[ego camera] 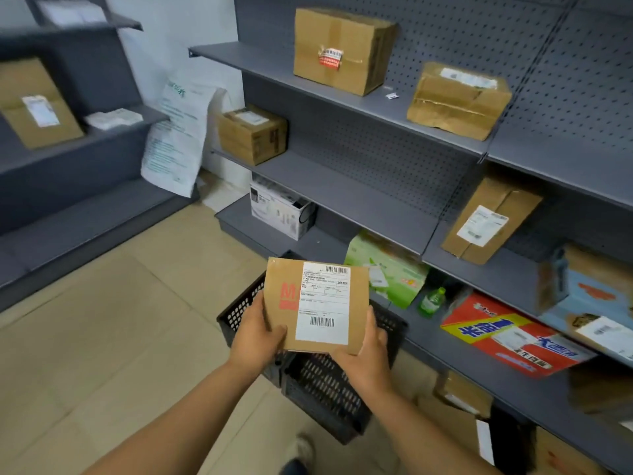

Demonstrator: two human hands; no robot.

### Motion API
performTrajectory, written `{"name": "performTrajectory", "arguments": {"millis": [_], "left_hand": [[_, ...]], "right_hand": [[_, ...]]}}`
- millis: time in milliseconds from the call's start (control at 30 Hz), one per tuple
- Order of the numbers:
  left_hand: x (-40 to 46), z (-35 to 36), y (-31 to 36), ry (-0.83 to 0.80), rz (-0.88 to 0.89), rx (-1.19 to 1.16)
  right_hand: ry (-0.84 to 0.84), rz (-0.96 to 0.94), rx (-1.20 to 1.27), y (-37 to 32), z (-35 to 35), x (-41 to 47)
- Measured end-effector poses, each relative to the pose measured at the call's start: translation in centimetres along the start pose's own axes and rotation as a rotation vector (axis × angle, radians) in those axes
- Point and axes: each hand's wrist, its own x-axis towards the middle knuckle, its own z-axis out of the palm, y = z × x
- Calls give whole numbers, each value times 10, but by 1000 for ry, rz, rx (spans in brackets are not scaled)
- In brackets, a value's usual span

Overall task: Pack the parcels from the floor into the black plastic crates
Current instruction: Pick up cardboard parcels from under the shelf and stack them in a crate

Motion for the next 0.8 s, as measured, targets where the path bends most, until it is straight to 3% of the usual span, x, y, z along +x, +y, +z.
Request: {"name": "performTrajectory", "arguments": {"millis": [333,800], "left_hand": [[115,-24,-10,-103,108,371],[306,-54,-36,-268,148,493]], "right_hand": [[-81,4,-138,-34,54,106],[-95,109,-257,-75,136,252]]}}
